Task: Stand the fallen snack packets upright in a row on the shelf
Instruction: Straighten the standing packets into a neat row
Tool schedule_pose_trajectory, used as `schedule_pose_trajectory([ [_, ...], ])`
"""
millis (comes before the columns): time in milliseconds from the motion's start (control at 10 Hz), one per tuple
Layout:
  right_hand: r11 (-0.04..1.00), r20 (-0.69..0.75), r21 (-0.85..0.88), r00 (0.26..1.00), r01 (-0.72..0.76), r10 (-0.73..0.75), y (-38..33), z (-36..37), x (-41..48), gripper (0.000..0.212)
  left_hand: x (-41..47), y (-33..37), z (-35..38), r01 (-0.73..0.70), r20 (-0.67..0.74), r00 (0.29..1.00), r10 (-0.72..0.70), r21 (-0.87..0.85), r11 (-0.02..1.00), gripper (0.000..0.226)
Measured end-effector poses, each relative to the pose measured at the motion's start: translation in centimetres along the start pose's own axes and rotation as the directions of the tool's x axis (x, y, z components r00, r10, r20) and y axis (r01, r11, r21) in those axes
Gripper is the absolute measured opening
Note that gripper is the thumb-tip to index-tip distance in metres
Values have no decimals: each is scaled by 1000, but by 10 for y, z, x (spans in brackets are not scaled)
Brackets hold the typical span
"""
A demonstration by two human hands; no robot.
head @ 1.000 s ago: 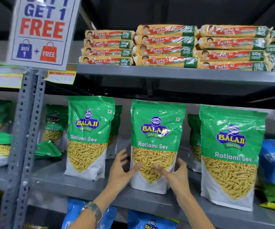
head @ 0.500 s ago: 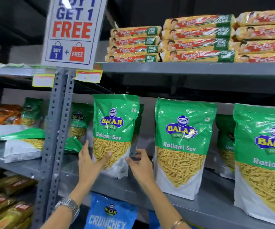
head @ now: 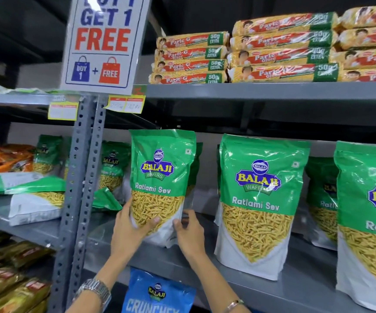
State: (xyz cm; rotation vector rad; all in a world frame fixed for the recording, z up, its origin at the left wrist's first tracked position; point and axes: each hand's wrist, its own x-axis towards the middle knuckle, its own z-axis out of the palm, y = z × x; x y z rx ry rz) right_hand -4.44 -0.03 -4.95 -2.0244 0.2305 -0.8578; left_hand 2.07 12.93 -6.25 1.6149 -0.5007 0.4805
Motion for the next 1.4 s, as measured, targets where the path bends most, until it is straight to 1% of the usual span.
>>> schedule_pose_trajectory([
  [100, 996, -11, -86, 1000, 19, -20, 2, -4, -6, 36, -6, 2, 2, -5, -30, 1000, 4, -31, 999, 112],
  [200, 974, -124, -186, 980, 130, -155, -2, -14, -16, 39, -19, 5, 10, -58, -144, 988, 60, 13, 998, 92],
  [300, 878, -206, -311, 876, 365, -437, -23, -33, -23, 40, -31, 24, 23, -203, -243, 944, 222, 102, 974, 64],
  [400, 692, -271, -567, 691, 447, -670, -46, -59, -22, 39, -33, 54, 42, -343, -188, 905, 382, 213, 915, 55],
  [500, 606, -337, -693, 567, 391, -751, -60, -91, -16, 40, -31, 90, 61, -460, -117, 852, 511, 300, 836, 51],
  [600, 553, -380, -801, 520, 229, -765, -57, -125, -8, 41, -24, 121, 79, -557, -75, 778, 624, 379, 739, 50],
  [700, 509, -390, -856, 540, 85, -746, -43, -156, -4, 45, -20, 144, 98, -617, -33, 733, 679, 389, 685, 53],
  [800, 476, -379, -879, 579, 17, -722, -23, -177, -5, 50, -24, 151, 116, -654, 4, 703, 711, 398, 644, 56],
  [900, 455, -356, -890, 622, 1, -698, -1, -184, -13, 54, -40, 141, 133, -674, 59, 685, 726, 430, 601, 57],
  [1000, 414, -314, -910, 650, 1, -692, 19, -181, -23, 55, -56, 125, 147, -686, 144, 684, 715, 460, 563, 57],
  [1100, 431, -347, -902, 639, -27, -686, 33, -176, -27, 55, -67, 114, 155, -686, 207, 688, 696, 500, 529, 57],
  [1200, 478, -399, -877, 638, -53, -659, 41, -175, -25, 55, -71, 110, 157, -657, 198, 713, 673, 525, 541, 58],
  [1300, 488, -395, -872, 654, -45, -645, 49, -175, -23, 56, -70, 109, 156, -656, 181, 710, 681, 521, 546, 59],
  [1400, 542, -415, -840, 656, -10, -631, 47, -173, -27, 55, -68, 112, 153, -657, 155, 710, 687, 498, 566, 59],
])
